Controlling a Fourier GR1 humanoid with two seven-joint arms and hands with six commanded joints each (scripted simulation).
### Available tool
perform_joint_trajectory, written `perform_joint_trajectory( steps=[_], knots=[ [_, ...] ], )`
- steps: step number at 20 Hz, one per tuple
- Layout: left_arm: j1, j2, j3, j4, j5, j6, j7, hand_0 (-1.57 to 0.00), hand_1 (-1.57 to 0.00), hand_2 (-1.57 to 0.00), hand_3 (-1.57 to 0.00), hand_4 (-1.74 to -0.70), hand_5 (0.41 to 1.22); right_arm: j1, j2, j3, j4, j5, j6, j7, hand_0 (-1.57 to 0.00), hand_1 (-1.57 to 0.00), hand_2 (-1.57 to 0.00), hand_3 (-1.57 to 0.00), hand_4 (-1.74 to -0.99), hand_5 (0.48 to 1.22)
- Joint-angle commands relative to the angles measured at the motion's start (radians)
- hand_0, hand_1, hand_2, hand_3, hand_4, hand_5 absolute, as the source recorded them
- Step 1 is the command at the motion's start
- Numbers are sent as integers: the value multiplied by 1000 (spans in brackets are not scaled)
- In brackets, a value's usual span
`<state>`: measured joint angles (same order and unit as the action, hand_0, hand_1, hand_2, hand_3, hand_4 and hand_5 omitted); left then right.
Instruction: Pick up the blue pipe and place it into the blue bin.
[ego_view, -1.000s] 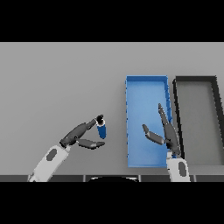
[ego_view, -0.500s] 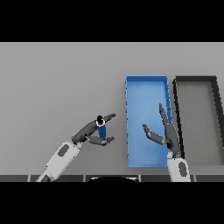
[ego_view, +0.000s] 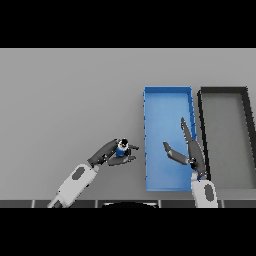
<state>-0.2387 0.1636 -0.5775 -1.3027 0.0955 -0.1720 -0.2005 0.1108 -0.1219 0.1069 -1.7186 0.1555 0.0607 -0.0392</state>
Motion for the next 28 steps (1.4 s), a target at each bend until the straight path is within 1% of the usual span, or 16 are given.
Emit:
perform_joint_trajectory(
  steps=[1,4,5,8,10,12,15,16,19,21,22,23,25,26,27,28],
  knots=[
    [6,-1,-4,-5,-3,8,-2,-1347,-1384,-1395,-1317,-1665,1144,-4,-1,-4,5,-3,0,6,1,1,1,1,-1190,600],
    [5,-6,3,-60,10,36,4,-1456,-1475,-1481,-1406,-1702,1182,0,1,-1,0,4,-5,-5,1,1,1,1,-1189,603],
    [1,-23,-2,-87,13,50,9,-1479,-1494,-1499,-1423,-1710,1190,3,-1,-6,-5,2,-8,-7,1,1,1,1,-1187,603],
    [-9,-24,-1,-148,30,53,7,-1524,-1532,-1534,-1454,-1725,1205,8,2,-3,-1,11,-13,-11,1,1,1,1,-1180,604],
    [-21,-26,-8,-188,38,53,43,-1541,-1546,-1547,-1469,-1731,1211,2,-5,-8,4,10,-12,-5,1,1,1,1,-1164,602],
    [-34,-25,-16,-221,38,53,73,-1552,-1555,-1556,-1482,-1734,1214,24,-5,-3,-3,12,-8,-35,1,1,1,1,-1149,599],
    [-48,-18,-22,-247,36,52,126,-1561,-1563,-1563,-1493,-1738,1218,9,-11,-8,-16,16,-15,-33,1,1,1,1,-1136,604],
    [-53,-14,-21,-255,39,49,135,-1563,-1564,-1565,-1495,-1738,1218,25,-18,-14,-19,11,-12,-44,1,1,1,1,-1133,606],
    [-58,-21,-32,-246,30,49,159,-1567,-1568,-1568,-1496,-1740,1219,27,-21,-15,-17,4,-4,-28,1,1,1,1,-1141,605],
    [-44,-18,-38,-247,21,54,149,-1568,-1569,-1569,-1495,-1740,1219,18,-19,-15,-11,4,-5,-22,1,1,1,1,-1178,605],
    [-51,-17,-34,-234,18,51,146,-1569,-1569,-1569,-1494,-1740,1219,27,-19,-11,-14,6,-2,-31,1,1,1,1,-1178,605],
    [-53,-15,-32,-245,22,51,153,-1569,-1570,-1570,-1495,-1740,1219,4,-20,-20,-1,-2,-3,-15,1,1,1,1,-1176,605],
    [-64,-7,-25,-242,26,47,158,-1570,-1570,-1570,-1495,-1741,1220,-1,-31,-31,-37,-83,55,-65,1,1,1,1,-1196,622],
    [-66,-11,-29,-244,23,49,164,-1570,-1570,-1570,-1496,-1741,1220,-12,-37,-37,-58,-167,114,-61,1,1,1,1,-1195,608],
    [-73,-16,-26,-233,29,44,161,-1570,-1570,-1570,-1497,-1741,1220,-19,-68,-50,-85,-243,174,-53,1,1,1,1,-1212,589],
    [-64,-15,-33,-233,26,40,149,-1570,-1571,-1571,-1496,-1741,1220,-32,-103,-48,-113,-294,223,-27,1,1,1,1,-1231,572]
  ],
)
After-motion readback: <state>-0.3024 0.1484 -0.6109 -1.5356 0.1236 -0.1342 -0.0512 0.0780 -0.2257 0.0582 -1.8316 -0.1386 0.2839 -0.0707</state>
